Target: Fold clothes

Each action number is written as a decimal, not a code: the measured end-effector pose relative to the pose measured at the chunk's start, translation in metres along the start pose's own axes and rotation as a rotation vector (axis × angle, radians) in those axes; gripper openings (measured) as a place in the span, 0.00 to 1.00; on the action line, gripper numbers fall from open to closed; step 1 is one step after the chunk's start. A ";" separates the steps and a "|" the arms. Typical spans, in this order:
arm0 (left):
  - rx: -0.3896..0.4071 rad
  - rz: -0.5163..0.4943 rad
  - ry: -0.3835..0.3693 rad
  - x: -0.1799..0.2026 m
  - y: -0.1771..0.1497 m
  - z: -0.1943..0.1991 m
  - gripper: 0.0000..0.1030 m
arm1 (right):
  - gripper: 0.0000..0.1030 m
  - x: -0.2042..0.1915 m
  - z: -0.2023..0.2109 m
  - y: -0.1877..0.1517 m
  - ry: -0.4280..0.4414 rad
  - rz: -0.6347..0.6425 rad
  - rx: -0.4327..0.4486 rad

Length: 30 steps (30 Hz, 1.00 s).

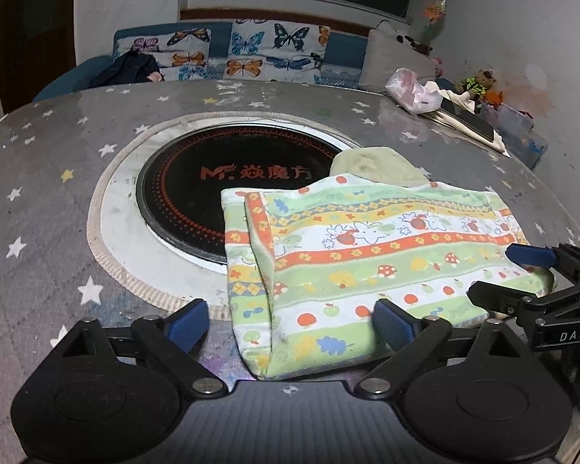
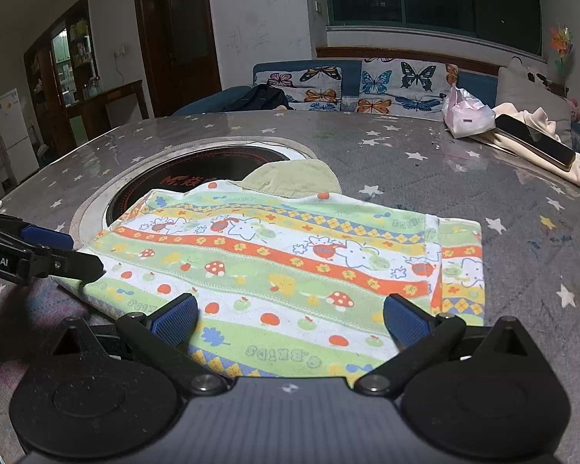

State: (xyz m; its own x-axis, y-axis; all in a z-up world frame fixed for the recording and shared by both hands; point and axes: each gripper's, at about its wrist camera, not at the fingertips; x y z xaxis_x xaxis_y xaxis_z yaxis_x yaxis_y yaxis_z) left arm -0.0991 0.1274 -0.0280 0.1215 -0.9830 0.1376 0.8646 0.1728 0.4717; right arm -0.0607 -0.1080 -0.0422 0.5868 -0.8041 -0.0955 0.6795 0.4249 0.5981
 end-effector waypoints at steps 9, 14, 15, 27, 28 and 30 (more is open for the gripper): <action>-0.038 0.019 -0.007 0.002 0.001 -0.002 1.00 | 1.00 0.000 0.000 0.000 -0.002 0.002 -0.001; -0.057 0.020 0.005 0.004 0.003 -0.004 1.00 | 1.00 0.001 0.000 0.000 -0.001 0.001 0.000; -0.061 0.023 0.008 0.005 0.004 -0.004 1.00 | 1.00 0.001 0.001 0.000 -0.001 0.001 0.000; -0.087 0.048 0.038 0.010 0.009 -0.007 1.00 | 1.00 -0.001 0.001 0.000 -0.006 0.006 -0.003; -0.087 0.049 0.039 0.010 0.009 -0.007 1.00 | 1.00 -0.001 0.001 0.000 -0.008 0.006 -0.004; -0.089 0.050 0.041 0.010 0.009 -0.006 1.00 | 1.00 -0.002 0.001 0.000 -0.012 0.004 -0.006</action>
State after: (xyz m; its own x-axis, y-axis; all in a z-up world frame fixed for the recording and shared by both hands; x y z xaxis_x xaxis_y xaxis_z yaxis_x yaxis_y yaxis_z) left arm -0.0871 0.1187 -0.0278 0.1841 -0.9752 0.1225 0.8964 0.2177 0.3860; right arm -0.0620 -0.1070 -0.0406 0.5842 -0.8074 -0.0832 0.6799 0.4307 0.5935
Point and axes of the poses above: each gripper's, at about its wrist camera, not at the fingertips, and z roughly against the way its jaws point, x to its right, y to its top, and after that the axes turned 15 degrees about -x, right-handed
